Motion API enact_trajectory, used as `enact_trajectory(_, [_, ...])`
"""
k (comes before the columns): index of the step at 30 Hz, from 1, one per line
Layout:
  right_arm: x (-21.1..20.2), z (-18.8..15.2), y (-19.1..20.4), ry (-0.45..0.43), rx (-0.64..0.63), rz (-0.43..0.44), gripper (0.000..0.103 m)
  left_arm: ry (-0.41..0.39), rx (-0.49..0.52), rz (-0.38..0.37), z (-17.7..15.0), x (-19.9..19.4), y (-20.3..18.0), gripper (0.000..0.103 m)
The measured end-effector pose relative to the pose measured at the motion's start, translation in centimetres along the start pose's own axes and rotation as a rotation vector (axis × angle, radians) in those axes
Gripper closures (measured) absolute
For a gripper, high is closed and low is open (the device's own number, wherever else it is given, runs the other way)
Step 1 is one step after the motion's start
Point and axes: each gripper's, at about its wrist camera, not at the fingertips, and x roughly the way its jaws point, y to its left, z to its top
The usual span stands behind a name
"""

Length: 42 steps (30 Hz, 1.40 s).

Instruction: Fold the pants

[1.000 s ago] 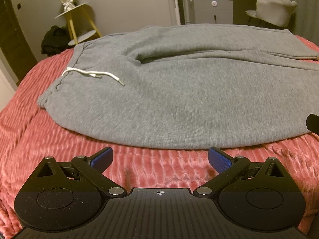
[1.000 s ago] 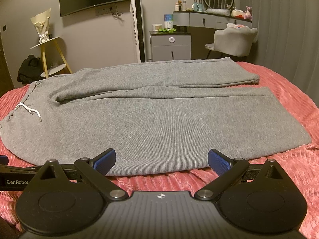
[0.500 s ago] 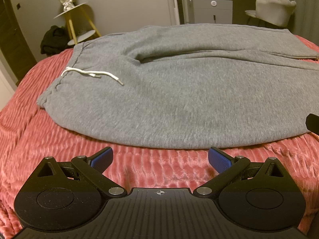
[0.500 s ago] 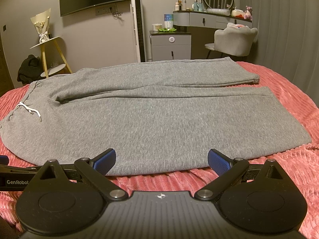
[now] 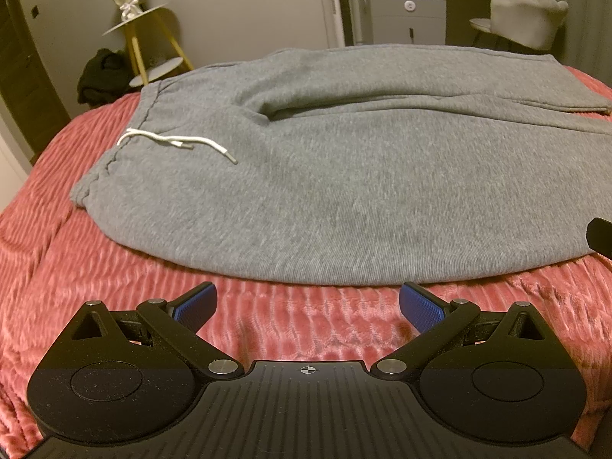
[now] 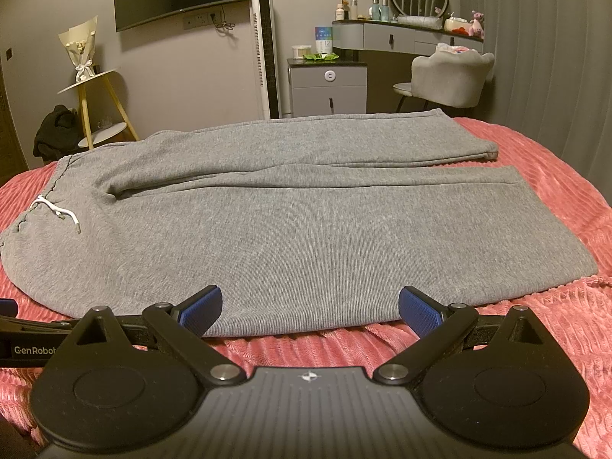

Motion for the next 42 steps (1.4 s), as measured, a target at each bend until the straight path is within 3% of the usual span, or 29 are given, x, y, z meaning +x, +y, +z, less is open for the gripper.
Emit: enact_trajectory(42, [-0.01,-0.14,0.16,0.009,0.003,0.01,0.004,0.002,0.014,0.008,0.02,-0.04,-0.4,0.0])
